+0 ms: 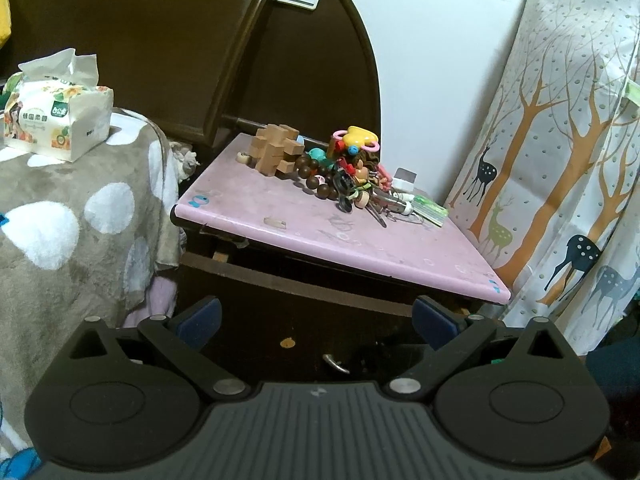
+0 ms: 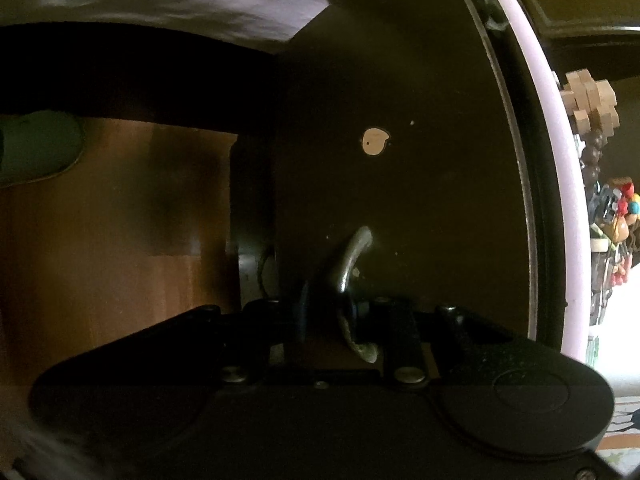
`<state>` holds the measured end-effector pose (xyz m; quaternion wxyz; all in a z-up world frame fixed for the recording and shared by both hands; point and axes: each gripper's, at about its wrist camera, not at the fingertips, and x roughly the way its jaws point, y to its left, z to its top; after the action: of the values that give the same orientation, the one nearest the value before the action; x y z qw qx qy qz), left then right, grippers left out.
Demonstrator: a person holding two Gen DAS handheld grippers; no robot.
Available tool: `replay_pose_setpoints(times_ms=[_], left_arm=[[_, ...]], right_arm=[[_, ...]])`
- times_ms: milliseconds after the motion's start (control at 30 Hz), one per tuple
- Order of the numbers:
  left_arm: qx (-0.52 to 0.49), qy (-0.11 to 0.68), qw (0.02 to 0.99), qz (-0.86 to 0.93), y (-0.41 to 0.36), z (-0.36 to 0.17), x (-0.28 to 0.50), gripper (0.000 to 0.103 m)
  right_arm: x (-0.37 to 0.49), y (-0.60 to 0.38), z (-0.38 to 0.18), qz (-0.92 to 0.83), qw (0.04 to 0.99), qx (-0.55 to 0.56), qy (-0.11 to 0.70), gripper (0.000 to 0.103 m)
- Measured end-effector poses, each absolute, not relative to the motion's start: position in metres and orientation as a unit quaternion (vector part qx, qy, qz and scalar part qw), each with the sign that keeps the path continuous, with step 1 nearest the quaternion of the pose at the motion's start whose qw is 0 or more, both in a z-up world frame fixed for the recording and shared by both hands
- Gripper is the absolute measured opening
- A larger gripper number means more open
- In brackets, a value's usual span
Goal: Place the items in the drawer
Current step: 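Pull the upper drawer open with the right tool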
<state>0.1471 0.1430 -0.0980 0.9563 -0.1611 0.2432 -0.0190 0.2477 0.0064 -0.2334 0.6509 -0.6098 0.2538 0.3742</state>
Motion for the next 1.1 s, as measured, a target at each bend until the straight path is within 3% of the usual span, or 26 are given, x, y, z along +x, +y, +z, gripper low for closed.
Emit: replay_pose_setpoints(times_ms=[867, 1100], left_arm=[[-0.138, 0.244, 0.959, -0.027, 0.13, -0.096, 0.14, 0.102], [-0.132, 0.246, 0.96, -0.029, 0.126, -0.096, 0.141, 0.102]], right_arm=[[0.134, -0.017, -0.226, 0.378, 0.693, -0.552, 0.268, 0.021], [0.11, -0.019, -0.232, 0.404, 0.667, -0.564, 0.272, 0.021]])
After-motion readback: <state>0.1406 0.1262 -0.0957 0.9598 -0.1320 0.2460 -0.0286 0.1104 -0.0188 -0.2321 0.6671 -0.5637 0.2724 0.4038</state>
